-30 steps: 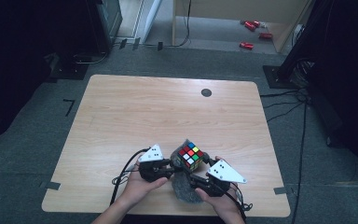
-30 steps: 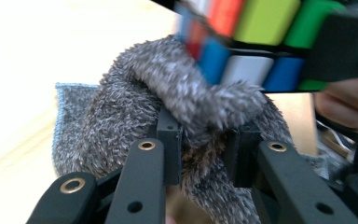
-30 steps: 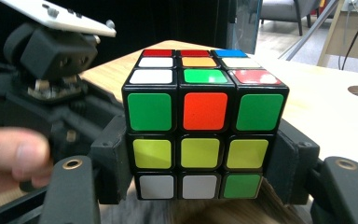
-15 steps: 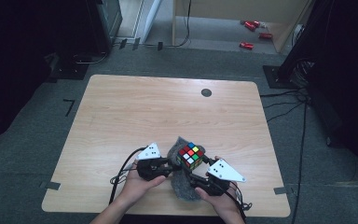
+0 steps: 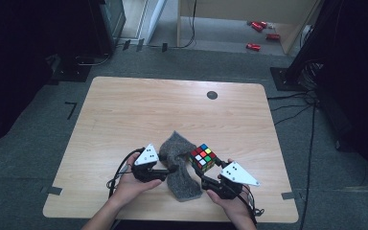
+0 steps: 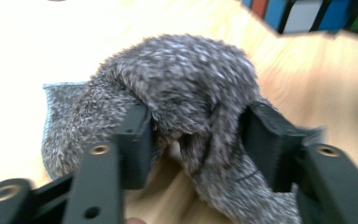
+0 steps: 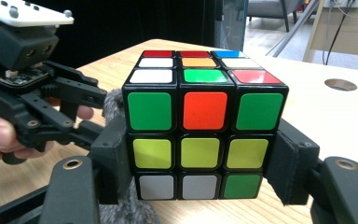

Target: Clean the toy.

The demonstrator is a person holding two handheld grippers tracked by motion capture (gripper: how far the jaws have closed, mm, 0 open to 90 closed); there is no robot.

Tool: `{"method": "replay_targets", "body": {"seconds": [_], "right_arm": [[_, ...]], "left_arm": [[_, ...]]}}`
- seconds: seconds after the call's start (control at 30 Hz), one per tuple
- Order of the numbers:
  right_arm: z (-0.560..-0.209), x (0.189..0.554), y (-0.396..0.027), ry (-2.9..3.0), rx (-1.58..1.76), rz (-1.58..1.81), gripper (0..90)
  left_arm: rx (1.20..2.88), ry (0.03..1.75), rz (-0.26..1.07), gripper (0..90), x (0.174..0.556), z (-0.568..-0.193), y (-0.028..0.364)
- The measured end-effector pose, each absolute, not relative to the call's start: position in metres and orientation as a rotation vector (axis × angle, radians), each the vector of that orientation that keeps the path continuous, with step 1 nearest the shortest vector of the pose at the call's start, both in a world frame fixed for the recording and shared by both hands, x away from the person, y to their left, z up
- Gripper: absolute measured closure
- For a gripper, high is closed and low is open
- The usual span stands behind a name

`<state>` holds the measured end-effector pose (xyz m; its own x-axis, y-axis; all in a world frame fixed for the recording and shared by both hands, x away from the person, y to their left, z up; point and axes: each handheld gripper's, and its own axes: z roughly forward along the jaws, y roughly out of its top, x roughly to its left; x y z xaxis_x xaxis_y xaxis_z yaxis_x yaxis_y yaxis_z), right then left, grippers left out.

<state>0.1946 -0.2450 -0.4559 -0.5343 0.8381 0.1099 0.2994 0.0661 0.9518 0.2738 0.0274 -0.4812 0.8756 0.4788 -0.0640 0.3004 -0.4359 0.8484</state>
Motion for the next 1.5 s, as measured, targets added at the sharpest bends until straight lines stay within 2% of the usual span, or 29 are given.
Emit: {"method": "replay_targets", "body": {"seconds": [0.13, 0.33, 0.6, 0.7, 0.83, 0.9, 1.0, 1.03, 1.07, 1.13, 1.27, 1.5], "right_arm": [[-0.455, 0.195, -0.247, 1.868, 1.136, 1.478, 34.7], [-0.455, 0.195, -0.247, 1.871, 1.132, 1.471, 34.7], [-0.453, 0.195, -0.249, 1.870, 1.122, 1.474, 34.7], [-0.451, 0.195, -0.248, 1.876, 1.116, 1.477, 34.7], [-0.448, 0.194, -0.243, 1.904, 1.091, 1.509, 34.7], [-0.447, 0.193, -0.241, 1.914, 1.085, 1.515, 34.7], [-0.444, 0.191, -0.237, 1.938, 1.052, 1.520, 34.7], [-0.444, 0.191, -0.236, 1.943, 1.052, 1.520, 34.7], [-0.443, 0.190, -0.236, 1.952, 1.059, 1.528, 34.7], [-0.441, 0.192, -0.236, 1.968, 1.053, 1.532, 34.7], [-0.439, 0.194, -0.236, 1.976, 1.056, 1.536, 34.7], [-0.439, 0.196, -0.236, 2.024, 1.105, 1.560, 34.7]], "left_arm": [[2.132, 0.564, 0.342, 21.3, 0.271, -0.478, 0.029], [2.155, 0.596, 0.374, 14.7, 0.277, -0.476, 0.042], [2.113, 0.538, 0.393, 10.6, 0.277, -0.462, 0.063], [2.077, 0.450, 0.352, 9.9, 0.273, -0.459, 0.063], [2.034, 0.319, 0.389, 8.8, 0.264, -0.456, 0.051], [2.018, 0.307, 0.386, 8.8, 0.263, -0.456, 0.049], [1.983, 0.267, 0.403, 11.1, 0.263, -0.458, 0.044], [1.962, 0.253, 0.436, 15.4, 0.263, -0.459, 0.043], [1.950, 0.238, 0.441, 15.9, 0.263, -0.459, 0.043], [1.909, 0.209, 0.413, 22.5, 0.266, -0.460, 0.042], [1.924, 0.191, 0.413, 23.7, 0.267, -0.462, 0.040], [1.971, 0.143, 0.389, 10.3, 0.258, -0.462, 0.030]]}}
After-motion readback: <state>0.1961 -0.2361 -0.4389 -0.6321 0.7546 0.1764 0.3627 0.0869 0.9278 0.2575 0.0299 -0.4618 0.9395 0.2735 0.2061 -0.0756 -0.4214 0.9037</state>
